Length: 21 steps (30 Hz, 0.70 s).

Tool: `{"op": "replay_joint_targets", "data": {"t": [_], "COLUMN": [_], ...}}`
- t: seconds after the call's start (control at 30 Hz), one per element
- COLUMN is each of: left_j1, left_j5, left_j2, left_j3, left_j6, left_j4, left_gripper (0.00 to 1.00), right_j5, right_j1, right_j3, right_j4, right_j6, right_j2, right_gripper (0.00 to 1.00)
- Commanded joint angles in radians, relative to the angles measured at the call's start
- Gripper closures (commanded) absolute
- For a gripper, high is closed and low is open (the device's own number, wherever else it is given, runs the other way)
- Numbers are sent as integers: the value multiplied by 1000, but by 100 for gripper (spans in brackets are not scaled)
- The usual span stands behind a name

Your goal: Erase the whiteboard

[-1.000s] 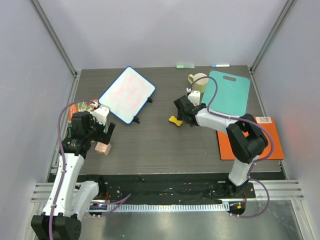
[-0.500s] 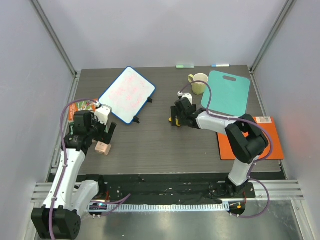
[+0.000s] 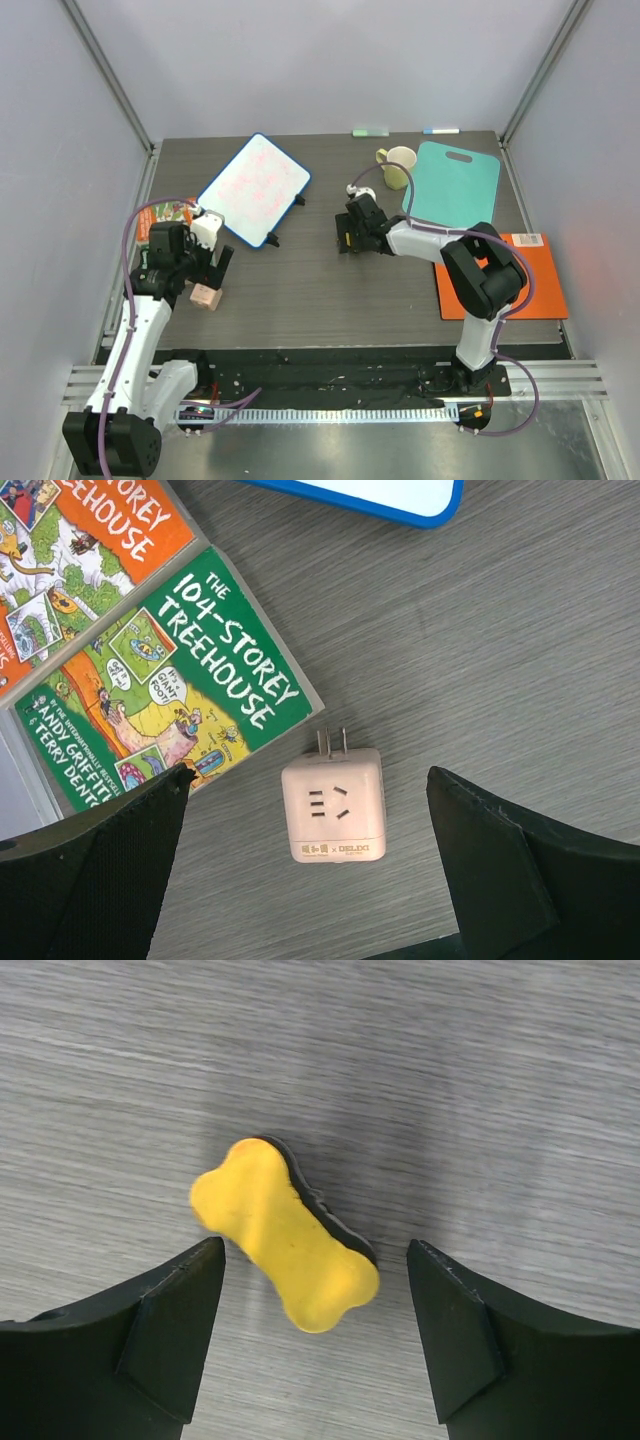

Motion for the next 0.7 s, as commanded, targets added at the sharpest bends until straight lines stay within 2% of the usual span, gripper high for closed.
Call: {"op": "replay_joint_targets", "data": {"t": [0.0, 0.13, 0.17, 0.2, 0.5, 0.67], "left_j1": [-1, -1, -2, -1, -2, 1], "left_j5": [18, 16, 15, 13, -48, -56], "left_j2": [7, 6, 7, 7, 29, 79], "left_j3": [-4, -4, -5, -7, 7, 59], "left_j6": [-3, -5, -5, -5, -27, -67], "left_j4": [9, 12, 14, 14, 46, 60], "left_gripper": [0, 0, 0, 0, 0, 0], "right_j5": [-49, -62, -75, -73, -20, 13], "right_j1": [18, 42, 48, 51, 71, 76], "right_j3": [30, 21, 20, 18, 24, 34], "right_j4": [29, 29, 31, 29, 17, 6], "right_j6": [0, 8, 9, 21, 44, 71], "right_j2": [5, -4, -7, -12, 11, 33], "right_gripper": [25, 35, 44, 47, 53, 69]}}
